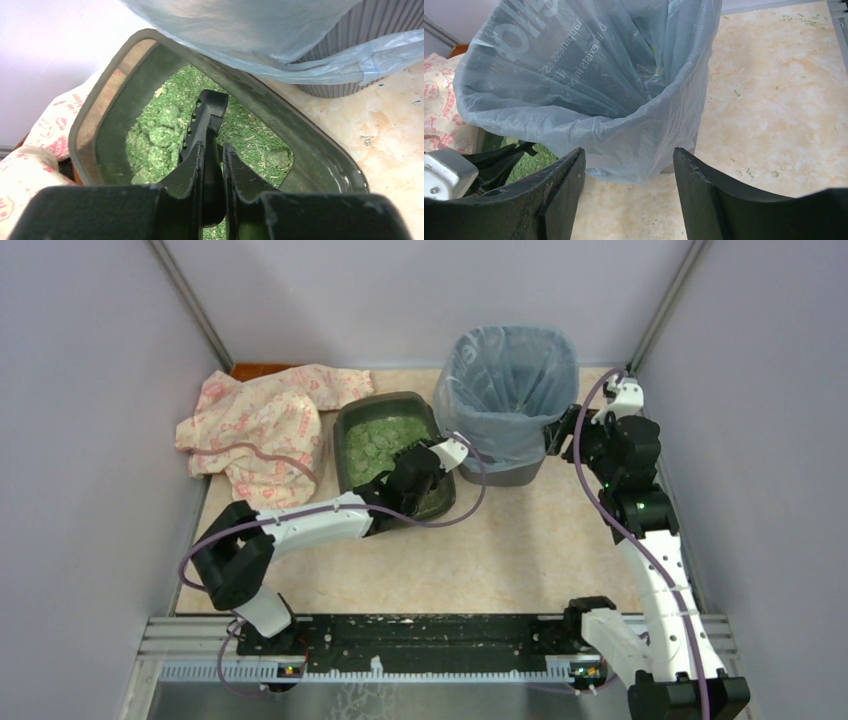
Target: Clean the litter box
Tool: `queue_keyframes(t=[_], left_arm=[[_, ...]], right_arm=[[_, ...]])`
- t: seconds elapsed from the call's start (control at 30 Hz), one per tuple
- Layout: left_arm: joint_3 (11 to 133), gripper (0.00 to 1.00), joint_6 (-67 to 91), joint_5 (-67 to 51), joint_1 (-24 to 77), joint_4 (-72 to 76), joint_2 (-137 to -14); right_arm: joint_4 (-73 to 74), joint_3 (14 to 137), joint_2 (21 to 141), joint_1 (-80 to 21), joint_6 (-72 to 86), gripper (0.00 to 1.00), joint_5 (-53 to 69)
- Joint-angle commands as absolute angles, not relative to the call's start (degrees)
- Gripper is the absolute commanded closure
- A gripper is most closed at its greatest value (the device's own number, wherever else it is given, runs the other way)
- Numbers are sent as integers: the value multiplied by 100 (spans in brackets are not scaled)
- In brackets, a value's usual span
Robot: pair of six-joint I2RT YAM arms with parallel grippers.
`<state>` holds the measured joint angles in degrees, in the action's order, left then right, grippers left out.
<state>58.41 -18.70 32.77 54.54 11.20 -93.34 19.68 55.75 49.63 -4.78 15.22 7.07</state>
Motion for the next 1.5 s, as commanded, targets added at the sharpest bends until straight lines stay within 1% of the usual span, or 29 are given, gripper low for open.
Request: queue_keyframes(t=[0.0,0.13,0.33,0.47,0.53,0.67,0.77,0.87,0.97,1.1,1.23,1.3,1.4,1.47], left_arm=[[5812,100,-1729,3632,5458,942,-8925],[5719,100,-1822,3976,5458,1039,-8705],[5579,100,-1825,4127,5458,1194,-8318],[5255,100,-2036,4529,5449,1742,-7973],[5193,100,-2069,4676,5449,1774,-7812],[5022,100,-1721,4502,5377,1645,-7304],[4917,100,-987,4059,5126,1322,-6884],[4779,100,-458,3519,4896,1211,-6339],[4769,100,-216,3367,4836,1224,-5913],[4967,100,-16,3223,4826,943,-5608],[5039,100,519,3100,4814,738,-5199],[5017,100,795,3118,4781,651,-4983],[5001,100,1032,2915,4722,541,-4743],[5042,100,1137,2865,4660,408,-4728]], right_arm=[[1654,5556,4904,-501,1564,35,824],[1616,5525,4900,-499,1606,35,866],[1663,5578,4852,-498,1596,35,827],[1613,5556,4825,-494,1607,35,888],[1584,5562,4818,-495,1634,35,949],[1449,5548,4777,-494,1745,35,989],[1251,5582,4784,-621,1925,35,1130],[1162,5739,4804,-1094,1896,34,960],[948,5829,4798,-1548,1873,33,859],[460,5786,4827,-1844,2119,32,1247],[-23,5638,5057,-2307,2296,31,1563],[-141,5655,5273,-2750,2200,31,1431],[-127,5765,5548,-3465,1788,31,898],[-95,5863,5809,-3773,1593,30,678]])
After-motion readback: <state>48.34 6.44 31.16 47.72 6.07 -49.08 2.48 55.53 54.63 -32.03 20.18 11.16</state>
